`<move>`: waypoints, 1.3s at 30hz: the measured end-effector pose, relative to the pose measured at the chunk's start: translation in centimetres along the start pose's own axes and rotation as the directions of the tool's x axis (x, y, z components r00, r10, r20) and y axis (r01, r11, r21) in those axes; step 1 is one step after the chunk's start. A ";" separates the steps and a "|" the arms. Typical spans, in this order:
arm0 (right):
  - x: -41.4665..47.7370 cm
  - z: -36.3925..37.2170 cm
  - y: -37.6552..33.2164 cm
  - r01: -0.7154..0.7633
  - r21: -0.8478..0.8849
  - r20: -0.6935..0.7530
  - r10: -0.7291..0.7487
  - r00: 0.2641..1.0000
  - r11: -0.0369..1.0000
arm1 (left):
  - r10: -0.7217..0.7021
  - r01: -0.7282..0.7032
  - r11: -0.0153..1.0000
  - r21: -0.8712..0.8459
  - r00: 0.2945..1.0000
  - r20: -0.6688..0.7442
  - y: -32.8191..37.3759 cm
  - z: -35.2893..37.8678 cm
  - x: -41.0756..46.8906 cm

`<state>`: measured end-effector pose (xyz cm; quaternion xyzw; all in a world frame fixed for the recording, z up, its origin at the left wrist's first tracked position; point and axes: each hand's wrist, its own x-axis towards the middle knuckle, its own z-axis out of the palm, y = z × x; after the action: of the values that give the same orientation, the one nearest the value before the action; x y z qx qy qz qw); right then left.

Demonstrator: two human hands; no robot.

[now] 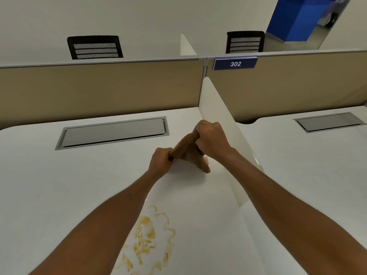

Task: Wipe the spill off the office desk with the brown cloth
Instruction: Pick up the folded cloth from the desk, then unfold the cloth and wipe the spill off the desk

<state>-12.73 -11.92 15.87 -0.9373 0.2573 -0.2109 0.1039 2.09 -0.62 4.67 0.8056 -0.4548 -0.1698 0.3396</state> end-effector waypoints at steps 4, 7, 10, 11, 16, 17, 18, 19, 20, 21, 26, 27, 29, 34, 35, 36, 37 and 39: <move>-0.8 -2.8 -0.5 -0.152 0.136 0.050 0.146 0.988 0.979 | -0.038 0.031 0.996 -0.081 0.996 -0.080 0.7 -2.2 -0.7; -1.7 -3.8 -0.2 -0.190 0.206 0.055 0.182 0.982 0.960 | -0.017 -0.003 0.991 -0.136 0.989 -0.146 1.1 -4.7 -2.2; -2.7 -4.5 -0.3 -0.208 0.235 0.100 0.189 0.977 0.950 | 0.000 -0.012 0.998 -0.055 0.977 -0.215 1.1 -7.7 -4.4; -3.1 -4.6 -0.5 -0.214 0.240 0.121 0.189 0.974 0.947 | 0.021 -0.022 1.000 -0.004 0.977 -0.214 0.8 -8.5 -5.1; -4.4 -5.5 -2.8 -0.255 0.264 0.212 0.202 0.956 0.930 | 0.042 -0.021 0.992 0.126 0.986 -0.163 0.9 -12.5 -9.3; -4.7 -5.8 -3.4 -0.259 0.260 0.226 0.202 0.953 0.930 | 0.049 -0.029 0.992 0.126 0.986 -0.156 1.1 -13.2 -10.3; -5.0 -6.3 -4.1 -0.257 0.255 0.240 0.197 0.951 0.932 | 0.047 -0.029 0.992 0.126 0.989 -0.143 1.5 -14.0 -11.3; -5.3 -7.0 -4.8 -0.254 0.248 0.253 0.190 0.949 0.935 | 0.050 -0.034 0.991 0.128 0.990 -0.129 1.8 -14.8 -12.3; -5.7 -7.8 -5.6 -0.251 0.243 0.269 0.183 0.945 0.937 | 0.050 -0.034 0.990 0.135 0.992 -0.115 2.2 -15.6 -13.3; -6.2 -8.7 -6.3 -0.250 0.244 0.291 0.175 0.940 0.937 | 0.052 -0.037 0.990 0.135 0.993 -0.105 2.5 -16.5 -14.2; -8.4 -12.2 -8.8 -0.266 0.346 0.452 0.088 0.887 0.900 | 0.017 -0.017 1.000 0.009 0.997 -0.075 4.2 -21.2 -18.7; -8.5 -12.0 -9.1 -0.276 0.358 0.478 0.079 0.875 0.892 | 0.005 -0.006 1.000 -0.015 0.998 -0.068 4.1 -21.7 -19.1; -8.2 -10.1 -9.3 -0.280 0.341 0.524 0.066 0.849 0.897 | -0.027 0.026 1.000 -0.010 0.999 -0.033 2.7 -21.8 -19.1; -8.4 3.4 -7.9 -0.297 0.109 0.552 0.191 0.812 0.949 | -0.182 0.137 0.935 0.327 0.977 0.113 -6.5 -16.1 -16.7; -8.9 6.0 -7.9 -0.317 0.080 0.543 0.226 0.809 0.945 | -0.215 0.153 0.911 0.382 0.969 0.123 -8.3 -14.7 -16.6; -9.6 8.3 -8.1 -0.339 0.054 0.533 0.261 0.805 0.939 | -0.235 0.162 0.890 0.425 0.964 0.124 -9.8 -13.4 -16.7; -10.4 10.1 -8.5 -0.357 0.022 0.521 0.294 0.802 0.934 | -0.245 0.172 0.874 0.455 0.964 0.106 -11.0 -12.4 -16.9; -12.0 12.6 -10.0 -0.331 -0.064 0.481 0.319 0.817 0.942 | -0.229 0.176 0.857 0.484 0.972 0.052 -12.5 -11.3 -17.8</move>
<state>-12.02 3.92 3.65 -0.9010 0.3767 0.0484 0.2098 6.95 23.40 3.31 0.8972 -0.4128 -0.1309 0.0865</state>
